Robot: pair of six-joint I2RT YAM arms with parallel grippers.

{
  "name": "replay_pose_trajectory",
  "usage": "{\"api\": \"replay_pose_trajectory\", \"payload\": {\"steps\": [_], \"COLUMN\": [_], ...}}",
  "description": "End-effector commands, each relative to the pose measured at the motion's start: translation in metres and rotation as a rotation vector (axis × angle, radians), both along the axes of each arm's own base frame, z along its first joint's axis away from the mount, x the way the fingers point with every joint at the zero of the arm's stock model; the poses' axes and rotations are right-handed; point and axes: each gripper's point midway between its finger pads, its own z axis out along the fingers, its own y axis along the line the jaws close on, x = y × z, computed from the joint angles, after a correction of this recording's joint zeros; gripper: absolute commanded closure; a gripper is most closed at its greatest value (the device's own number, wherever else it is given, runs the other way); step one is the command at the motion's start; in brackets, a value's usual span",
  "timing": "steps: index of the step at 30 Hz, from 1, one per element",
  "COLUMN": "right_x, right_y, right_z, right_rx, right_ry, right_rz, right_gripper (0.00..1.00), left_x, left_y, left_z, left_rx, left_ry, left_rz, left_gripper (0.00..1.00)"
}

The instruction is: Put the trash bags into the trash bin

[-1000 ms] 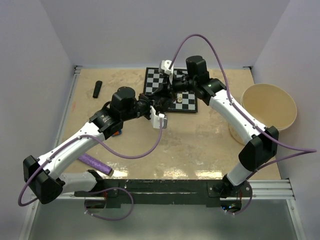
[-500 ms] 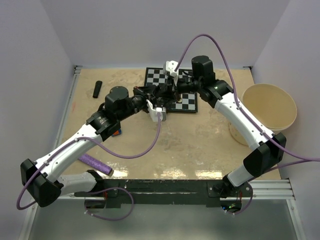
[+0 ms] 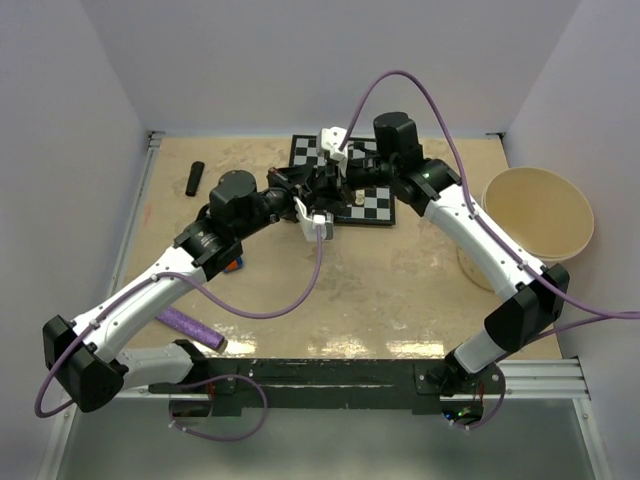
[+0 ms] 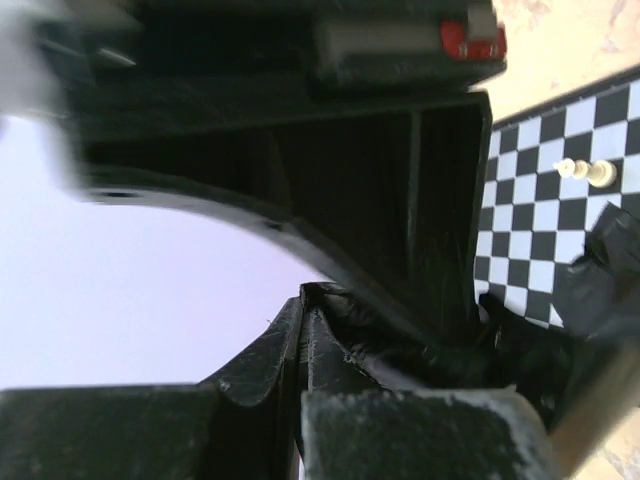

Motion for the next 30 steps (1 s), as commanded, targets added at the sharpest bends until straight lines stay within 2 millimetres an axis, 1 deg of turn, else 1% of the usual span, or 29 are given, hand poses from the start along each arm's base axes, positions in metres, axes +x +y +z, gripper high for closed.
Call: {"api": "replay_pose_trajectory", "payload": {"steps": [1,2,3,4,5,7,8,9,10,12,13,14,15,16,17,18,19,20,21,22,23,25,26,27,28,30], "right_x": [-0.017,-0.009,0.001,0.013,0.024,0.038,0.040,0.036,0.028,0.005,-0.006,-0.019,-0.026,-0.027,-0.024,-0.020,-0.014,-0.004,0.006,0.017,0.028,0.041,0.041,0.037,0.030,0.008], "right_y": [0.008,0.009,0.010,0.009,0.008,0.004,0.002,0.002,0.004,0.012,0.014,0.015,0.016,0.016,0.015,0.014,0.012,0.011,0.010,0.008,0.006,0.003,0.003,0.004,0.007,0.016], "right_z": [0.059,0.064,0.063,0.057,0.044,0.015,0.002,-0.007,-0.012,-0.005,0.005,0.020,0.037,0.051,0.063,0.073,0.080,0.082,0.077,0.067,0.052,0.023,0.008,0.000,-0.005,-0.005], "right_rx": [0.116,0.127,0.127,0.113,0.084,0.008,-0.018,-0.038,-0.052,-0.038,-0.018,0.019,0.059,0.082,0.104,0.124,0.138,0.140,0.129,0.106,0.068,0.003,-0.031,-0.047,-0.050,-0.045], "right_ry": [-0.098,-0.102,-0.103,-0.105,-0.108,-0.103,-0.089,-0.080,-0.069,-0.077,-0.089,-0.098,-0.107,-0.121,-0.134,-0.139,-0.147,-0.155,-0.160,-0.167,-0.171,-0.148,-0.141,-0.121,-0.104,-0.089], "right_rz": [0.074,0.036,-0.004,-0.058,-0.102,-0.156,-0.166,-0.148,-0.114,-0.028,0.023,0.078,0.106,0.109,0.104,0.088,0.059,0.009,-0.039,-0.085,-0.124,-0.172,-0.169,-0.148,-0.125,-0.050], "right_gripper": [1.00,1.00,1.00,1.00,1.00,1.00,1.00,1.00,1.00,1.00,1.00,1.00,1.00,1.00,1.00,1.00,1.00,1.00,1.00,1.00,1.00,1.00,1.00,1.00,1.00,1.00], "left_x": [-0.003,-0.011,-0.020,-0.028,-0.035,-0.040,-0.038,-0.035,-0.030,-0.014,-0.006,0.002,0.007,0.011,0.011,0.009,0.004,-0.003,-0.011,-0.019,-0.026,-0.030,-0.028,-0.023,-0.017,0.000], "left_y": [-0.001,-0.005,-0.007,-0.009,-0.009,-0.010,-0.010,-0.010,-0.010,-0.010,-0.009,-0.006,-0.004,-0.002,0.001,0.003,0.006,0.007,0.006,0.005,0.005,0.004,0.004,0.003,0.002,0.002], "left_z": [-0.007,-0.015,-0.018,-0.019,-0.014,0.004,0.015,0.026,0.033,0.033,0.030,0.023,0.010,-0.005,-0.025,-0.038,-0.049,-0.053,-0.047,-0.039,-0.025,0.005,0.017,0.032,0.038,0.042], "left_rx": [0.023,0.040,0.054,0.068,0.067,0.041,0.023,0.010,0.007,0.025,0.033,0.046,0.071,0.108,0.149,0.176,0.197,0.203,0.186,0.157,0.124,0.056,0.028,-0.004,-0.009,-0.015], "left_ry": [0.017,0.040,0.049,0.050,0.033,-0.015,-0.043,-0.069,-0.088,-0.097,-0.092,-0.083,-0.062,-0.035,0.005,0.031,0.058,0.069,0.061,0.043,0.012,-0.069,-0.097,-0.134,-0.144,-0.133], "left_rz": [-0.031,-0.061,-0.084,-0.103,-0.124,-0.141,-0.136,-0.124,-0.107,-0.054,-0.038,-0.019,-0.007,0.004,0.005,0.000,-0.008,-0.031,-0.055,-0.081,-0.097,-0.107,-0.101,-0.083,-0.064,-0.012], "left_gripper": [1.00,1.00,1.00,1.00,1.00,1.00,1.00,1.00,1.00,1.00,1.00,1.00,1.00,1.00,1.00,1.00,1.00,1.00,1.00,1.00,1.00,1.00,1.00,1.00,1.00,1.00]}}
